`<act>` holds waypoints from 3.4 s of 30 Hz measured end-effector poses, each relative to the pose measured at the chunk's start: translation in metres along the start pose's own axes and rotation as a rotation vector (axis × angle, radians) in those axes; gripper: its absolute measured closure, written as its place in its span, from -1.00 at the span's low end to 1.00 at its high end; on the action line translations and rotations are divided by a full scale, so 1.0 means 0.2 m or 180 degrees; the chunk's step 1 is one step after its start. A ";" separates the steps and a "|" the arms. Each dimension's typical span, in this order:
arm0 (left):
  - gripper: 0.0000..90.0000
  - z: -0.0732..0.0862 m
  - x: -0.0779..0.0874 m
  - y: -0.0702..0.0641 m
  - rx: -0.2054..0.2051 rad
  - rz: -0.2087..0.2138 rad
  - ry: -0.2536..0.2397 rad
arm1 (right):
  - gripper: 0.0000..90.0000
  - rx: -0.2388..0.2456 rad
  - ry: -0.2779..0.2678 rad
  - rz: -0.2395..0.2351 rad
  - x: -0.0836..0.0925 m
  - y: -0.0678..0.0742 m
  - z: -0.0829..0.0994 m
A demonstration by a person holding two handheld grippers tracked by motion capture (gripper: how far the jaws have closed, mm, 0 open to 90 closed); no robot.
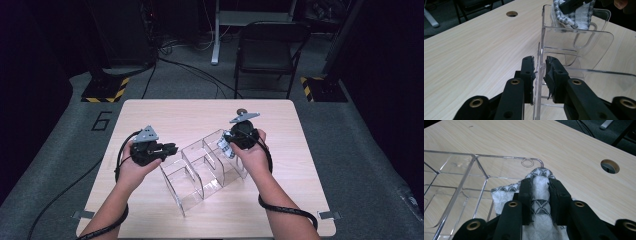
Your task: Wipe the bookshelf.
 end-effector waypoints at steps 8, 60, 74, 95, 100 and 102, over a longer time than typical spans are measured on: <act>0.66 -0.03 -0.06 -0.01 0.0016 0.0026 0.0082 | 0.62 -0.0070 -0.0001 -0.0090 0.00 -0.01 0.00; 0.96 -0.07 -0.17 -0.01 -0.0165 0.0129 0.0251 | 0.59 0.0053 0.0083 -0.0045 -0.02 -0.01 -0.03; 0.95 -0.06 -0.17 -0.01 -0.0088 0.0084 0.0254 | 0.61 0.0037 0.0097 0.0009 -0.02 0.01 -0.02; 0.95 -0.07 -0.18 -0.02 -0.0134 0.0045 0.0293 | 0.60 0.0055 0.0199 0.0012 -0.06 -0.01 -0.07; 0.95 -0.07 -0.18 -0.02 -0.0104 0.0066 0.0334 | 0.60 0.0097 0.0178 -0.0016 0.01 0.00 0.00; 0.95 -0.07 -0.19 -0.02 -0.0139 0.0049 0.0334 | 0.60 0.0091 0.0153 -0.0049 0.03 -0.01 0.02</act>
Point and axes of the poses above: each handheld gripper's, and its own axes: x roughly backward along the jaws, z roughly out of its underside, y roughly to its left, the point moved 4 cm from there along -x, roughly forward along the jaws, and after that the axes turned 2 degrees about y, right-handed, at the moved point
